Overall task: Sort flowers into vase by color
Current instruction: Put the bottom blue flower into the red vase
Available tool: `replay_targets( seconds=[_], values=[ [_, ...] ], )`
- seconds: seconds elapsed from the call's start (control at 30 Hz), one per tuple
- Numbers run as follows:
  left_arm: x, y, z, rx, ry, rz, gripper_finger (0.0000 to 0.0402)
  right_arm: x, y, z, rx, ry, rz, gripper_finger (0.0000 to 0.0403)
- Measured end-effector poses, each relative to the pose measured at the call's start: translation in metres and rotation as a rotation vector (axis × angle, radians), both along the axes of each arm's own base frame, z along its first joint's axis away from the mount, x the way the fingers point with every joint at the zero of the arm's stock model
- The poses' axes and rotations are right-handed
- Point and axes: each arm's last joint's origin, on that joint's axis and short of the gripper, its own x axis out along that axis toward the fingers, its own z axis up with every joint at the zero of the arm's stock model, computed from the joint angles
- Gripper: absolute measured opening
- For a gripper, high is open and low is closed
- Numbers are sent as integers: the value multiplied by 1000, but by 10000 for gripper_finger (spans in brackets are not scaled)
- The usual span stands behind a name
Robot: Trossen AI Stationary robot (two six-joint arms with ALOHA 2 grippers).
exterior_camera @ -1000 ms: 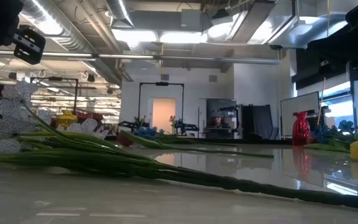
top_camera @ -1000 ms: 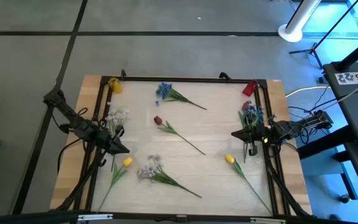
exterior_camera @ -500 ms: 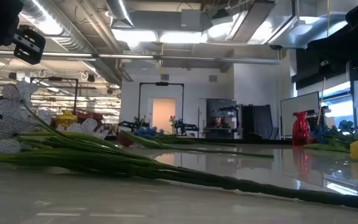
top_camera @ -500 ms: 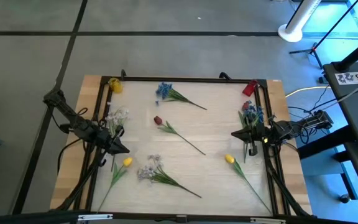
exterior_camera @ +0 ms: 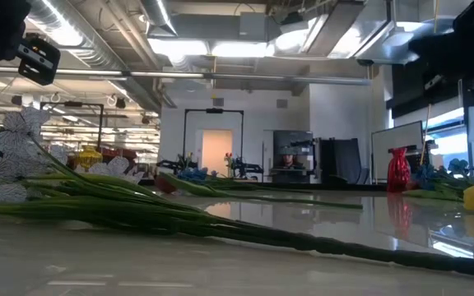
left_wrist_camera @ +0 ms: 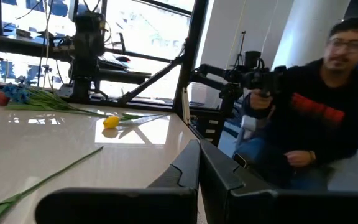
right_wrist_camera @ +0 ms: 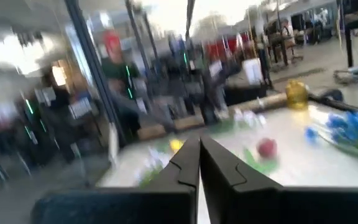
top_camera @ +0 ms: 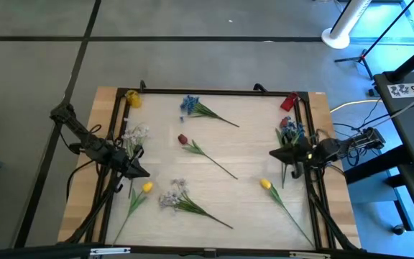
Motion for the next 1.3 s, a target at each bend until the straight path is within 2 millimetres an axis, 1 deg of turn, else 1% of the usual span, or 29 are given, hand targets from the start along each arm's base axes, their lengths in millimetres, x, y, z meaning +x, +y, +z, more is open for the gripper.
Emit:
replay_targets(
  seconds=[0.1, 0.2, 0.43, 0.57, 0.67, 0.8, 0.87, 0.93, 1.03, 1.1, 1.2, 1.27, 1.3],
  values=[
    [0, 0, 0, 0, 0, 0, 0, -1, 0, 10, 61, -85, 34, 14],
    [0, 0, 0, 0, 0, 0, 0, 4, 3, 9, 108, -30, 64, 14],
    [0, 0, 0, 0, 0, 0, 0, 31, 8, 4, 150, 279, -110, 14],
    [0, 0, 0, 0, 1, 0, 0, 49, 12, 3, 118, 484, -228, 14],
    [0, 0, 0, 0, 0, 0, 0, 61, 15, 12, 69, 619, -312, 14],
    [0, 0, 0, 0, 1, 0, 0, 70, 15, 25, 59, 803, -443, 14],
    [0, 0, 0, 0, 0, 0, 0, 74, 12, 30, 97, 884, -489, 14],
    [0, 0, 0, 0, 0, 0, 0, 76, 9, 31, 161, 962, -521, 16],
    [0, 0, 0, 0, 0, 0, 0, 81, 7, 25, 281, 1078, -464, 35],
    [0, 0, 0, 0, 0, 0, 0, 84, 11, 20, 364, 1164, -347, 61],
    [0, 0, 0, 0, 0, 0, 0, 89, 23, 13, 525, 1280, -166, 101],
    [0, 0, 0, 0, 0, 0, 0, 90, 34, 11, 598, 1328, -148, 120],
    [0, 0, 0, 0, 0, 0, 0, 91, 39, 10, 608, 1350, -153, 126]
  ],
)
